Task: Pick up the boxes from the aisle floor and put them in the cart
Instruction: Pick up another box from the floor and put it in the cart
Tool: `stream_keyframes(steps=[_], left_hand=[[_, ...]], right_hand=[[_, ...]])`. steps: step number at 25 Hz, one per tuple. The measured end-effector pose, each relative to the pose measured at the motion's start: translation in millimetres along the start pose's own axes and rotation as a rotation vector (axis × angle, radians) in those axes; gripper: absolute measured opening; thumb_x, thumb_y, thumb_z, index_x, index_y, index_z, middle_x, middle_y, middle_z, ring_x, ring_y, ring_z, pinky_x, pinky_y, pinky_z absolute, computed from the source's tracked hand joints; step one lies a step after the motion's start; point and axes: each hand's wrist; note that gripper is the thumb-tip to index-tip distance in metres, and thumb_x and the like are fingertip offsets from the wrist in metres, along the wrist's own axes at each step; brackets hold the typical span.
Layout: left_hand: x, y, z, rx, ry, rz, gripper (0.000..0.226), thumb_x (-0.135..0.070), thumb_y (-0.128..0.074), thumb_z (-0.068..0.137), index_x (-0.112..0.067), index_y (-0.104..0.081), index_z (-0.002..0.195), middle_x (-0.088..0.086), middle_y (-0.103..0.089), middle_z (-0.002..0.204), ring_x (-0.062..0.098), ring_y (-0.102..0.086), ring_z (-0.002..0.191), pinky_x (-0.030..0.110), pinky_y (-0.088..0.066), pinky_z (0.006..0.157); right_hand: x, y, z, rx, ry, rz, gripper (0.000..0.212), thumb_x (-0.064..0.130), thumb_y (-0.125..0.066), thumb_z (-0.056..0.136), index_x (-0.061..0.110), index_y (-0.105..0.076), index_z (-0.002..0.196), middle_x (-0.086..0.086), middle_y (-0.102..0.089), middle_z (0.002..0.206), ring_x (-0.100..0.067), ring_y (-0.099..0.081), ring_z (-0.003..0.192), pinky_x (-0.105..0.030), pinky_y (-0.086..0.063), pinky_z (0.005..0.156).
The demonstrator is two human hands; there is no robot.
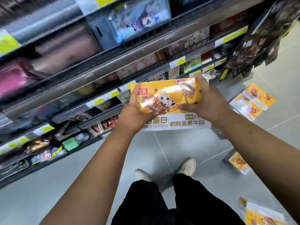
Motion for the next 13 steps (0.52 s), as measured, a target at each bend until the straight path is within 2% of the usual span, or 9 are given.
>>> stream_keyframes(steps=[6,13], left_hand=[[24.7,92.2,-89.1,-0.244,0.038,0.023,0.113,-0.046,-0.085,0.067,-0.057,-0.006,0.146,0.001,-0.055,0.136,0.024,-0.061,0.108,0.028,-0.045,0.078],[118.9,188.6,-230.8,-0.475,0.183,-0.026,0.113,-0.051,-0.085,0.064,-0.063,-0.003,0.14,0.003,-0.056,0.134,0.026,-0.06,0.112,0.035,-0.049,0.088]], right_hand=[[103.1,-14.4,-60.9,-0.006,0.219,-0.073,0.117,0.068,-0.078,0.059,0.048,-0.004,0.148,-0.019,-0.049,0.135,-0.036,-0.054,0.114,-0.039,-0.045,0.091],[221.3,-96.7,-164.6,0.097,0.475,-0.118,0.118,0.064,-0.079,0.06,0.045,-0.005,0.149,-0.021,-0.047,0.136,-0.036,-0.052,0.119,-0.039,-0.042,0.097]])
Point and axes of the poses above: each hand's wrist, its own z-axis towards the middle knuckle, its own y-axis out of the back of the hand, x = y × z
